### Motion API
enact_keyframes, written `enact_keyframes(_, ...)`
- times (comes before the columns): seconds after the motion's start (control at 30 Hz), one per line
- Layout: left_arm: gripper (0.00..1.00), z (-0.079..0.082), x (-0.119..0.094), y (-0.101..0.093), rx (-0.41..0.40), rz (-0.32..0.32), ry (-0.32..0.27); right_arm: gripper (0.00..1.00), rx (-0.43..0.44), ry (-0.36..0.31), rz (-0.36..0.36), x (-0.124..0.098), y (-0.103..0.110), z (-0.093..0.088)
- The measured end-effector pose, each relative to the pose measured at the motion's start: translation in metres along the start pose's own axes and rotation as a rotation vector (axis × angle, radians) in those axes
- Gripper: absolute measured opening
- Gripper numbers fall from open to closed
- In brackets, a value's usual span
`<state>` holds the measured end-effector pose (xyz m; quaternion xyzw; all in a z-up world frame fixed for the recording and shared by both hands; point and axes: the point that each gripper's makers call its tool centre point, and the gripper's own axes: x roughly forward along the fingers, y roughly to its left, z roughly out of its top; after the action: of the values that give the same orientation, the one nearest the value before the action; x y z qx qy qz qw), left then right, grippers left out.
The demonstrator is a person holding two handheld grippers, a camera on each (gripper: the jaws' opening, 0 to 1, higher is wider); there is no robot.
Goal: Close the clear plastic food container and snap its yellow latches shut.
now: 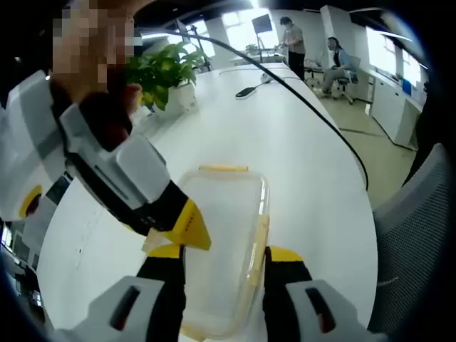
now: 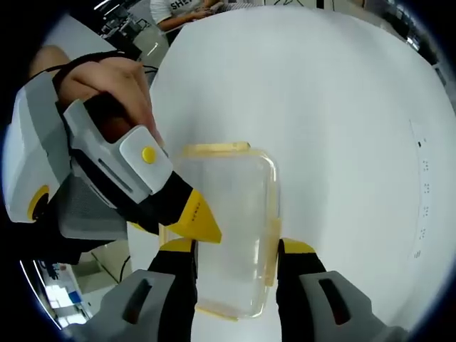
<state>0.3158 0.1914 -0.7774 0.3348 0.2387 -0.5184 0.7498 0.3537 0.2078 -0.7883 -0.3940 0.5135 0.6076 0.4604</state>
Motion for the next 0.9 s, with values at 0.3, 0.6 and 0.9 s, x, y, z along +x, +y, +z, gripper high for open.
enact_keyframes(0.3, 0.38, -0.001, -0.001, -0.001, 0.009, 0.003, 0.007, 0.40, -0.015, -0.004, -0.039, -0.001, 0.000, 0.000)
enact_keyframes(0.6, 0.38, -0.001, -0.001, -0.002, 0.020, -0.003, 0.014, 0.41, -0.004, -0.016, -0.101, -0.002, 0.002, 0.004)
enact_keyframes(0.9, 0.42, 0.005, -0.004, -0.003, -0.103, -0.036, -0.046, 0.41, 0.042, -0.182, -0.200, -0.009, 0.002, 0.003)
